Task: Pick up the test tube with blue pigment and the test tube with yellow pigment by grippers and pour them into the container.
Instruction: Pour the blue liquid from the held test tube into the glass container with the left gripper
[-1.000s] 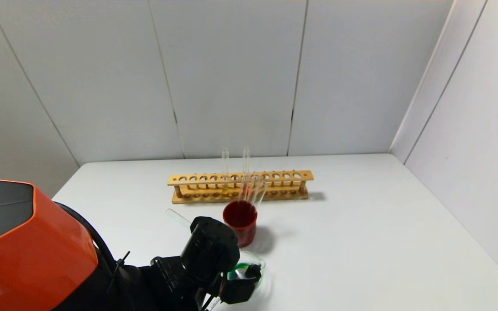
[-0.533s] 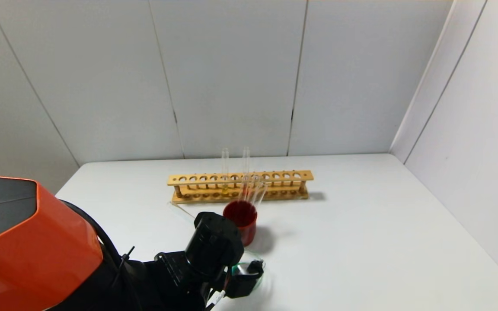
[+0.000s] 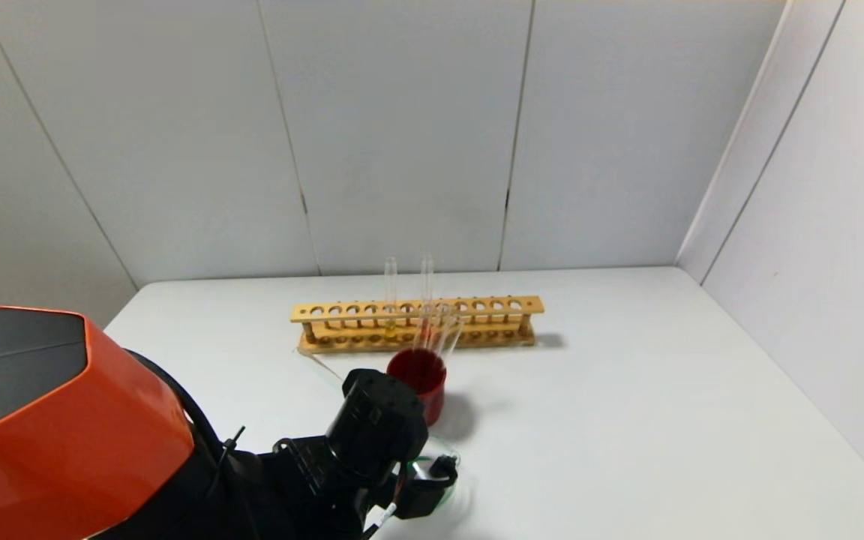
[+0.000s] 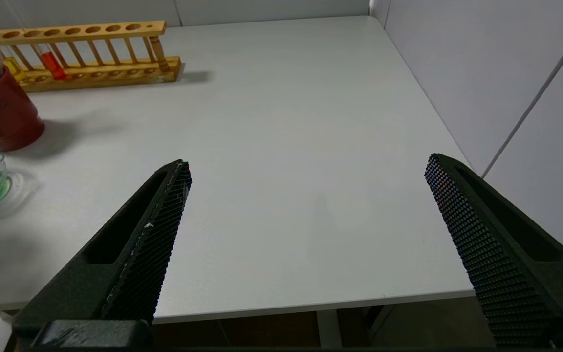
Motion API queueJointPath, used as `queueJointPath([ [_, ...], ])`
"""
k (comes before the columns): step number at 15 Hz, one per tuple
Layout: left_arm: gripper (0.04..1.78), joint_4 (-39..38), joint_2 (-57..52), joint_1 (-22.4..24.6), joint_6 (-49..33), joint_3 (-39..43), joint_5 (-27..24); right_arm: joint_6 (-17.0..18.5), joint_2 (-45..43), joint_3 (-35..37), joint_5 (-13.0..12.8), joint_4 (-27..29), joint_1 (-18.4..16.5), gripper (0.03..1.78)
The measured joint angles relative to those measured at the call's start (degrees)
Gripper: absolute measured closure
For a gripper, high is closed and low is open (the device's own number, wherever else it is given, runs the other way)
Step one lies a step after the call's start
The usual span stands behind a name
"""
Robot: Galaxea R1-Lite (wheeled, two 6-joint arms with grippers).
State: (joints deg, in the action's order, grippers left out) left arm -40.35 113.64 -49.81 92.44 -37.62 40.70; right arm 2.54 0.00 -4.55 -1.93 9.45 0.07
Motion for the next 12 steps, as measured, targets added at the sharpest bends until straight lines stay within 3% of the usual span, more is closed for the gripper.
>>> queueJointPath([
  [12,1.49,-0.1,0.5,-0.5,4.1,0.5,0.3,0.0,0.0,0.0,0.0,0.0,0.0,0.06],
])
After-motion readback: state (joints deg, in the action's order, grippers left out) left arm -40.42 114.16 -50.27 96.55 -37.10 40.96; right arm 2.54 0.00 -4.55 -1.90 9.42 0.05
